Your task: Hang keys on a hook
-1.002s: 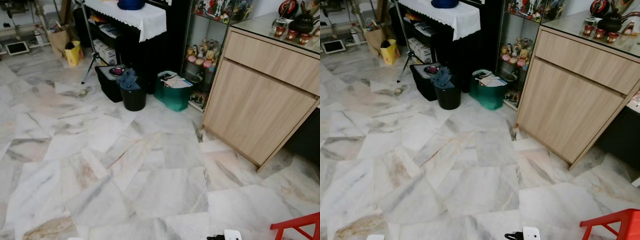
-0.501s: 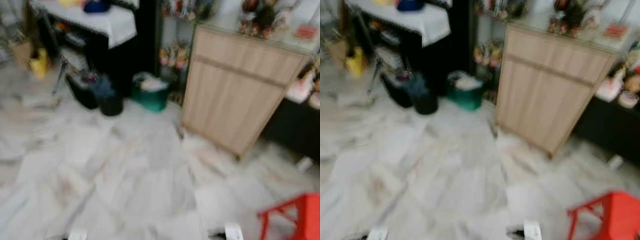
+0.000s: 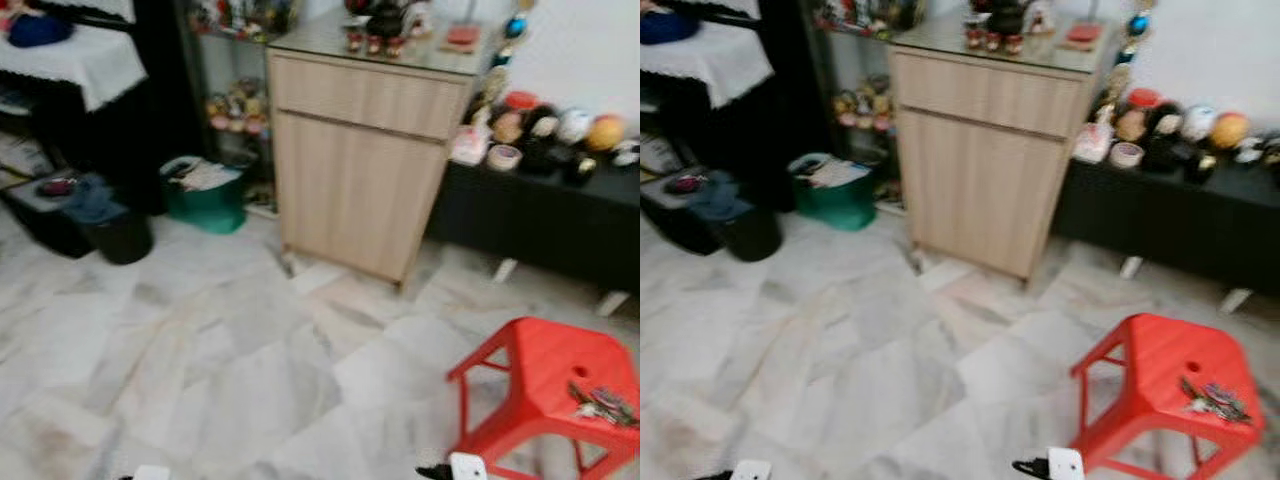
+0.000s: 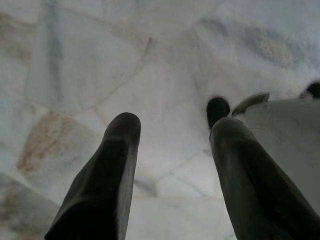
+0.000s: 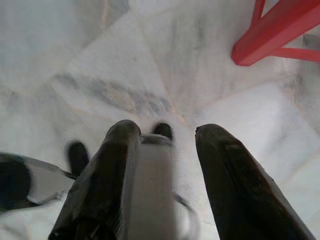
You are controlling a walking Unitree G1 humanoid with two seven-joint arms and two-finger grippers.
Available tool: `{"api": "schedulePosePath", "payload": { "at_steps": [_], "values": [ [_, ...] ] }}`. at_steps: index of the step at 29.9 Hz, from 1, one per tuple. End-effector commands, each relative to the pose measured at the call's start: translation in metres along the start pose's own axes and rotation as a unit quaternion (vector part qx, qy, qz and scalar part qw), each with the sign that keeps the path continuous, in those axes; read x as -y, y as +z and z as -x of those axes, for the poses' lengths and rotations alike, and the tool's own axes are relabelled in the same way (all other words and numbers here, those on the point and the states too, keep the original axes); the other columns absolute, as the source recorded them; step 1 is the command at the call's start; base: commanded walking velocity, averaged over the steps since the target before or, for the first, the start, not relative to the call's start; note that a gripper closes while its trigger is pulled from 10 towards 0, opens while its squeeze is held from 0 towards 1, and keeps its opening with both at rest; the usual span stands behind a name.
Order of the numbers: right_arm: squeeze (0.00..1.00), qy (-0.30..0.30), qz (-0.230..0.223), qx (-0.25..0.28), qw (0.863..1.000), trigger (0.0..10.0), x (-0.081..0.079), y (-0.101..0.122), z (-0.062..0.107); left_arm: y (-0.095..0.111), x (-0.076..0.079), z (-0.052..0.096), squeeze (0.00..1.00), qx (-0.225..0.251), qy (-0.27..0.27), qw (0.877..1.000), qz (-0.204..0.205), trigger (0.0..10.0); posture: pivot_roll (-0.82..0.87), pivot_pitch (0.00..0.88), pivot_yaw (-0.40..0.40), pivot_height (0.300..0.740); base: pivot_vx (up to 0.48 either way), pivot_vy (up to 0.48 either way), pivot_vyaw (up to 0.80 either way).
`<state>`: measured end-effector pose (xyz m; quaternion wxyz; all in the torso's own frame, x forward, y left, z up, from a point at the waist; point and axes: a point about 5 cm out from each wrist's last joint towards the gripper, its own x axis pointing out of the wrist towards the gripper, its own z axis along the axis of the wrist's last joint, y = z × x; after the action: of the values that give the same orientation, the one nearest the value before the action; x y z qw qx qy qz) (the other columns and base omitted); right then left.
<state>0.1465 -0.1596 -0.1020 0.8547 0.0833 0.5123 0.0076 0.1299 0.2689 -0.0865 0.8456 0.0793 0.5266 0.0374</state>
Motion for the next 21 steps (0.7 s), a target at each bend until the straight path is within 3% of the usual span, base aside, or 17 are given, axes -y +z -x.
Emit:
{"api": "schedulePosePath", "payload": {
  "at_steps": [1, 8, 13, 15, 21],
  "values": [
    [0.00, -0.014, -0.010, -0.004, 1.000, 10.0, 0.008, -0.004, 0.002, 0.004, 0.001, -0.001, 0.00, 0.002, -0.001, 1.000, -0.008, 10.0, 0.04, 0.000, -0.010, 0.740, 0.000, -0.341, -0.79],
    [0.00, -0.013, -0.018, -0.006, 1.000, 10.0, 0.004, -0.009, 0.002, -0.001, -0.002, 0.000, 0.00, -0.003, 0.005, 1.000, -0.004, 10.0, 0.03, 0.000, -0.004, 0.740, 0.000, -0.340, -0.79],
    [0.00, -0.006, 0.020, -0.011, 1.000, 10.0, 0.006, -0.008, 0.002, -0.002, 0.000, 0.000, 0.00, 0.000, 0.008, 1.000, 0.006, 10.0, 0.04, 0.000, -0.017, 0.740, 0.000, -0.339, -0.79],
    [0.00, -0.016, -0.013, 0.001, 1.000, 10.0, 0.009, -0.009, 0.003, -0.002, 0.002, 0.000, 0.00, -0.001, 0.003, 1.000, 0.001, 10.0, 0.04, 0.000, -0.012, 0.740, 0.000, -0.334, -0.24],
    [0.00, -0.026, -0.035, 0.008, 0.999, 10.0, 0.014, -0.010, 0.005, -0.005, 0.007, 0.000, 0.00, -0.006, -0.001, 1.000, -0.004, 10.0, 0.03, 0.000, -0.019, 0.740, 0.000, -0.331, 0.00]
  ]
}}
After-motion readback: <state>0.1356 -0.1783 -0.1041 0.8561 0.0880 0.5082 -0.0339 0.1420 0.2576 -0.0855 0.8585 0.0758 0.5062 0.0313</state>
